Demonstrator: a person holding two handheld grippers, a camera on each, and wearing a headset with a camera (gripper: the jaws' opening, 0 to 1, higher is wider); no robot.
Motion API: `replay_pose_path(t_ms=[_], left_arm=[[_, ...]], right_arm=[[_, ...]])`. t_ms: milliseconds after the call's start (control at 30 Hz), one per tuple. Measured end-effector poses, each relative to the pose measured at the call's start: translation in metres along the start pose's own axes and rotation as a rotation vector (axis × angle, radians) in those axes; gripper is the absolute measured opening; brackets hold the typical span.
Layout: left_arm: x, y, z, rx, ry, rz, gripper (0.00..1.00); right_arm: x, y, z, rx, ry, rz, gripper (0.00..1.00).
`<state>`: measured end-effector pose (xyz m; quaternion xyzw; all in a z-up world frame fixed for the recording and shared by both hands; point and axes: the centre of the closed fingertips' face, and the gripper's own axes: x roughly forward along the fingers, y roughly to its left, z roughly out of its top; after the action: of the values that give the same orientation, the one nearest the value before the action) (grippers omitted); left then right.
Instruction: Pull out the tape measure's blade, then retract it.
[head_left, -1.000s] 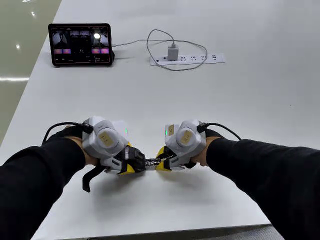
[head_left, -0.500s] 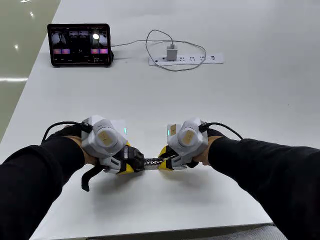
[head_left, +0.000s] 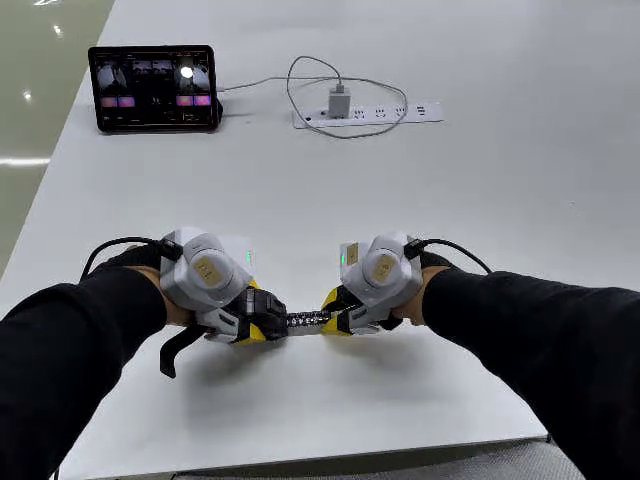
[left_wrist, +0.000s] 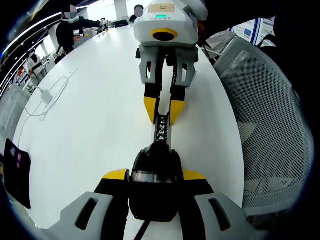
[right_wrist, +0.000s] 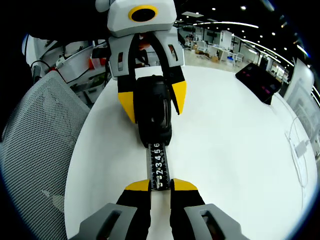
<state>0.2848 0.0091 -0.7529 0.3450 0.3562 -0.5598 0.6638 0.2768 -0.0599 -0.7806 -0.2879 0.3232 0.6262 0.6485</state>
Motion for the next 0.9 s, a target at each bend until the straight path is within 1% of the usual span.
replay_pose_path(t_ms=[167,467,667,900], left_arm=[[0.0,0.0,0.0,-0.001,-0.001,0.003,0.33],[0.0,-0.001,0.001,-0.003,0.0,0.007,0.32],[0.0,0.0,0.001,-0.003,0.001,0.006,0.32],[-0.001,0.0,0.001,-0.004,0.0,0.011,0.32]], right_arm=[[-0.002,0.0,-0.002,-0.007,0.01,0.0,0.1],[-0.003,0.001,-0.003,-0.013,0.009,0.001,0.1],[-0.01,0.001,-0.009,-0.007,0.015,0.0,0.1],[-0.012,0.0,-0.014,0.0,0.017,-0.002,0.1]])
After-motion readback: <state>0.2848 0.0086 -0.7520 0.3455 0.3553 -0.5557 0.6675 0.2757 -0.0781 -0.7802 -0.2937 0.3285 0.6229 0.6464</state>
